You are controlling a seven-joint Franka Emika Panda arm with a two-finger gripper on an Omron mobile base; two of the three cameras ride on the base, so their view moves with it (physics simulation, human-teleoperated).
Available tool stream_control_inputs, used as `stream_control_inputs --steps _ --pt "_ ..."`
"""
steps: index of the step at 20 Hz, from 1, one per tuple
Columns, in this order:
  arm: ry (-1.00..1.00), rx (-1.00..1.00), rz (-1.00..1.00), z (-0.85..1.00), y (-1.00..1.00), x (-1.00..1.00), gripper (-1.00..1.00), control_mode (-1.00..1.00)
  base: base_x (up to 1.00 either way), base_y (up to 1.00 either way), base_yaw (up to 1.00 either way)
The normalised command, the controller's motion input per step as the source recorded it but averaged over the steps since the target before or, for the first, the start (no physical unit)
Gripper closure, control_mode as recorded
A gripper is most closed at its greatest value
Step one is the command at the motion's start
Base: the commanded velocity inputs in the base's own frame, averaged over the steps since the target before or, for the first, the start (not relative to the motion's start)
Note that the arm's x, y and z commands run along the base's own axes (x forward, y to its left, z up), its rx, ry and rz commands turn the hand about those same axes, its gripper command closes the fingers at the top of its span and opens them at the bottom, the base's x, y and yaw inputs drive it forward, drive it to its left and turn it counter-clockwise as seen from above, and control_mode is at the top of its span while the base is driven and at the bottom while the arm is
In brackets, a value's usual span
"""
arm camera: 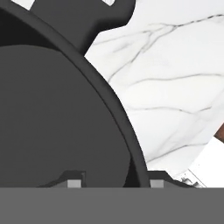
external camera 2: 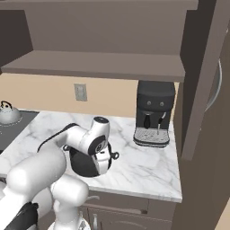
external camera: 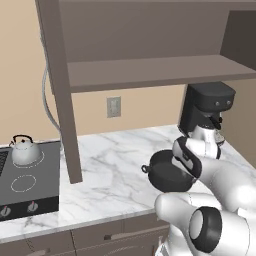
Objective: Pick the kettle from the cabinet and place it on a stove burner. Then pick the pot from the counter and place it on another stove burner. Finally, turn both burners on.
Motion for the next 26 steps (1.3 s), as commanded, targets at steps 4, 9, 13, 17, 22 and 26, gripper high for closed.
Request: stream_control_inputs --steps 4,9,13,17,22,26 --pt "0.02 0.0 0.0 0.0 0.0 0.0 1.0 -1.0 0.0 0.0 0.0" --pt "-0.01 0.0 -0.01 0.06 -0.01 -0.02 1.0 -1.0 0.0 0.0 0.0" --pt "-0.03 0.0 -0.08 0.31 0.0 -0.03 1.0 -1.0 0.0 0.0 0.0" --pt "-0.07 0.0 -0.1 0.4 0.0 -0.16 1.0 -1.0 0.0 0.0 0.0" --pt "-0.01 0.0 -0.04 0.37 0.0 -0.17 1.0 -1.0 0.0 0.0 0.0" --pt "0.0 -0.01 -0.04 0.45 0.0 -0.23 1.0 -1.0 0.0 0.0 0.0"
